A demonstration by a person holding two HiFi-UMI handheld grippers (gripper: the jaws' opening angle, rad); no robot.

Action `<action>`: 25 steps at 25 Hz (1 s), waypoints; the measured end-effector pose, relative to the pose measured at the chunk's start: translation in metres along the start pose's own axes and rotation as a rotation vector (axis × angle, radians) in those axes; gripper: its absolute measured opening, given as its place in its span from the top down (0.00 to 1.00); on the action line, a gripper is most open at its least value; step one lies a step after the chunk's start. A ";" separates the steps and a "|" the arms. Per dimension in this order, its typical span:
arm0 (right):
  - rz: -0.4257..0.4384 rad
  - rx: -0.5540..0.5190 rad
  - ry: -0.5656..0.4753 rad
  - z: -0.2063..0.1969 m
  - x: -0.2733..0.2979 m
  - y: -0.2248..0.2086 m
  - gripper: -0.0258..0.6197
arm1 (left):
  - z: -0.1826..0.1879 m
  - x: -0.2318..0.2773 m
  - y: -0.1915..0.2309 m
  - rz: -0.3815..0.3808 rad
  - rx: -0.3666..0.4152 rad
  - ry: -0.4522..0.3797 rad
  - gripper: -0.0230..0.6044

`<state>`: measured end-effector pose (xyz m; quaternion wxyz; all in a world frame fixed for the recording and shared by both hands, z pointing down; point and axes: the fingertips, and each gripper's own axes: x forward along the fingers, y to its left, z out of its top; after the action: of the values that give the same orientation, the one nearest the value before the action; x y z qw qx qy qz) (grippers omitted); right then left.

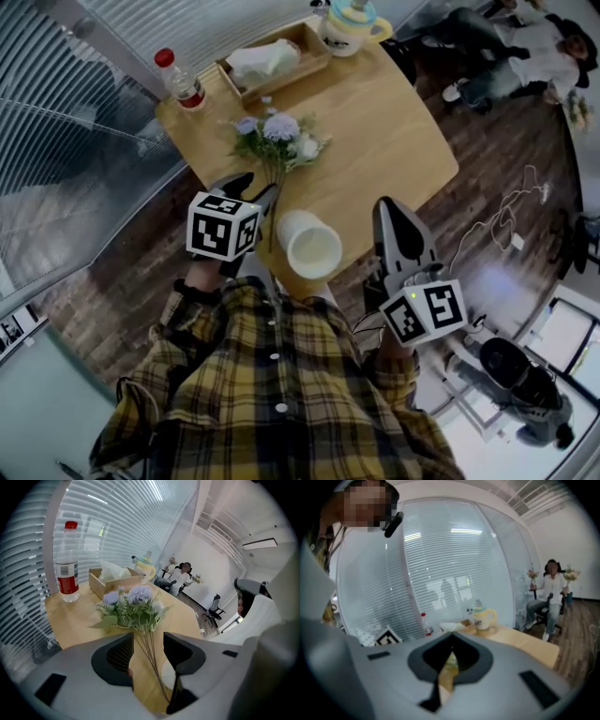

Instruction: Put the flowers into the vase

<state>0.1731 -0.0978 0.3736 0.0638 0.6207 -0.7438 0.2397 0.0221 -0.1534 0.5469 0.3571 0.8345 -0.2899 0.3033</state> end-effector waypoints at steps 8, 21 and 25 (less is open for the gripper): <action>-0.009 0.022 0.012 -0.009 -0.003 -0.006 0.94 | -0.032 0.035 0.008 -0.009 -0.066 0.133 0.66; -0.014 0.047 0.039 -0.021 -0.003 -0.018 0.94 | -0.034 0.063 0.005 -0.022 -0.096 0.215 0.66; -0.022 0.052 0.041 -0.023 -0.003 -0.022 0.94 | -0.035 0.070 0.008 -0.017 -0.129 0.243 0.66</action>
<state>0.1899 -0.0882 0.3984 0.0654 0.6252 -0.7289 0.2712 0.0509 -0.1498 0.6198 0.4448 0.7695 -0.2564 0.3799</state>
